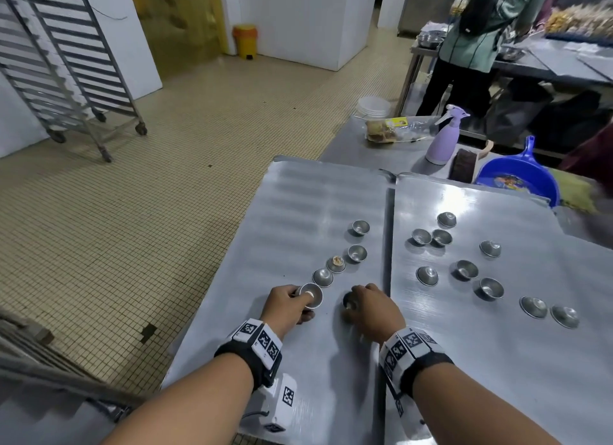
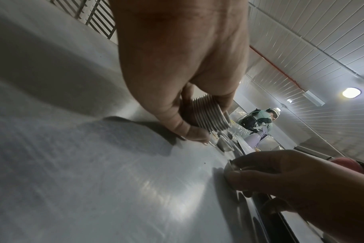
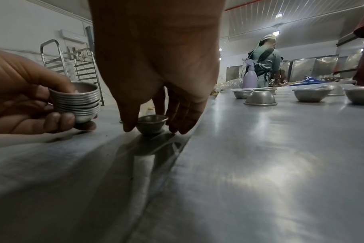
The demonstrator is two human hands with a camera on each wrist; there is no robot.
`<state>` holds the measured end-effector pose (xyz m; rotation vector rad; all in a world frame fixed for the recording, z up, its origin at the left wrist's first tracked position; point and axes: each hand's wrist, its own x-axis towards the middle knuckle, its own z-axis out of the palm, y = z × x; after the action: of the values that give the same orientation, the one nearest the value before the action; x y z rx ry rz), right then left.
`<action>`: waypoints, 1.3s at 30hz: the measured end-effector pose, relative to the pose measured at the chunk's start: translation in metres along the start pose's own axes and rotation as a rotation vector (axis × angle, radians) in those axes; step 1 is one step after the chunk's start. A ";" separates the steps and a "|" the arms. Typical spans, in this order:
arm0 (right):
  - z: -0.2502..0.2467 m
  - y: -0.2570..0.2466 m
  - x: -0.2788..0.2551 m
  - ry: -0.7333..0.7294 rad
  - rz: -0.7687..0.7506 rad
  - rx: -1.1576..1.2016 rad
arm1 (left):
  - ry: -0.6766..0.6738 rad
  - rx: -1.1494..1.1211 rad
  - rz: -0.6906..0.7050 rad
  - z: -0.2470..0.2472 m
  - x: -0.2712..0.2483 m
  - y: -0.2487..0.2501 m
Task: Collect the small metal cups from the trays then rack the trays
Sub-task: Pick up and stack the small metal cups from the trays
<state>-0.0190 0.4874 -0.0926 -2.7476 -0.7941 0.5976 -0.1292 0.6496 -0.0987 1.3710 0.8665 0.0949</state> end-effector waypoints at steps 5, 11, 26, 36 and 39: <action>-0.009 0.000 -0.010 0.075 -0.050 0.102 | 0.025 -0.121 -0.065 0.006 -0.002 0.001; -0.025 -0.026 -0.028 0.251 -0.209 0.345 | 0.059 -0.341 -0.159 0.010 -0.010 0.012; -0.007 -0.047 -0.015 0.250 -0.181 0.298 | 0.067 -0.412 -0.138 -0.019 -0.011 0.006; -0.001 -0.047 0.034 0.063 -0.085 0.135 | 0.081 -0.167 -0.078 -0.045 0.000 0.002; 0.005 -0.054 0.046 0.023 -0.115 0.046 | 0.064 -0.095 -0.066 -0.051 0.004 0.001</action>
<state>-0.0105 0.5575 -0.0944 -2.6416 -0.9137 0.5533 -0.1560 0.6937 -0.0977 1.2552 0.9480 0.1285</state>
